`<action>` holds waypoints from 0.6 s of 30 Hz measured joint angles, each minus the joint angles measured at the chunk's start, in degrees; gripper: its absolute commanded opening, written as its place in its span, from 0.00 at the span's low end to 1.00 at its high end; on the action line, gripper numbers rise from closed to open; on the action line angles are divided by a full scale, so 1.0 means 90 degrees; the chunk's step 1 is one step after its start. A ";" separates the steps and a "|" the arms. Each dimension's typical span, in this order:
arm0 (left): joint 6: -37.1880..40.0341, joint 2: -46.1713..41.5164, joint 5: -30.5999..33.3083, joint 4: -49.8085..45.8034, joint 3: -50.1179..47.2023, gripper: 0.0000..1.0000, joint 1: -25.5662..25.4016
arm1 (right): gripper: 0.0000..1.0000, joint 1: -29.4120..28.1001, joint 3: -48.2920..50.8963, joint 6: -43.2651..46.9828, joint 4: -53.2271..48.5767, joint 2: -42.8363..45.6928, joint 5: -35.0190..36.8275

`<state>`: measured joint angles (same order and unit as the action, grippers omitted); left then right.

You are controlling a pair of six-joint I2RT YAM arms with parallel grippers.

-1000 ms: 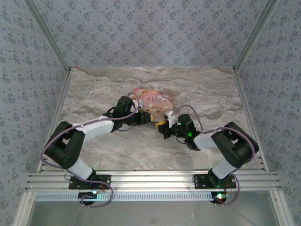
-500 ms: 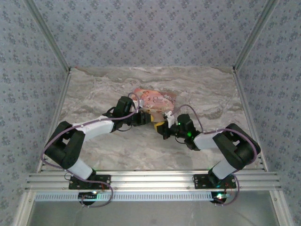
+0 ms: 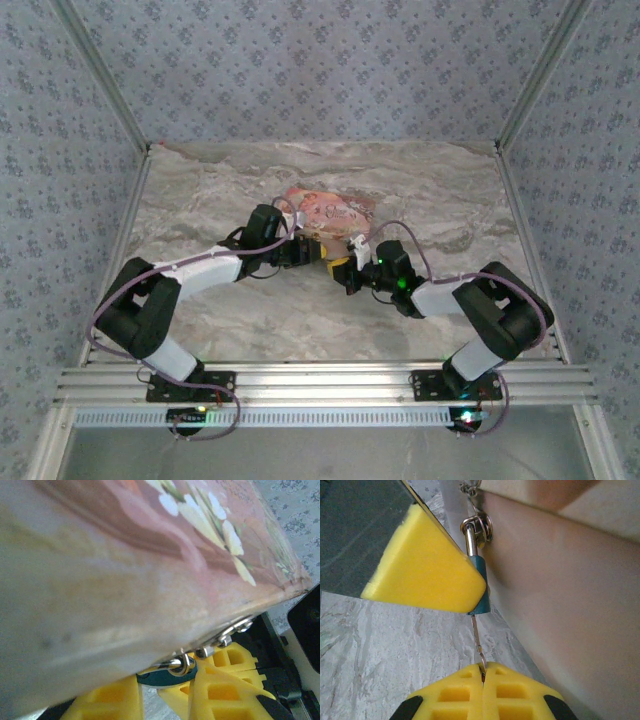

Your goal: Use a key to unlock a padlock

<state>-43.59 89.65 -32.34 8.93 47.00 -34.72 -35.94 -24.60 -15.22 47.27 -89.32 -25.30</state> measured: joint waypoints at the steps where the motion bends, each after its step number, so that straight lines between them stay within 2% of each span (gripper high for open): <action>1: 0.0002 0.0000 0.0000 0.0000 0.0000 0.22 0.0000 | 0.00 0.0000 0.0000 0.0000 -0.0002 0.0000 0.0000; 18: 0.0024 0.0000 -0.0002 0.0002 0.0000 0.22 0.0022 | 0.00 0.0019 -0.0083 0.0010 -0.0138 0.0000 0.0000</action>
<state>-43.38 89.65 -32.36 8.95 47.00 -34.52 -35.77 -25.34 -15.14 46.02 -89.32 -25.30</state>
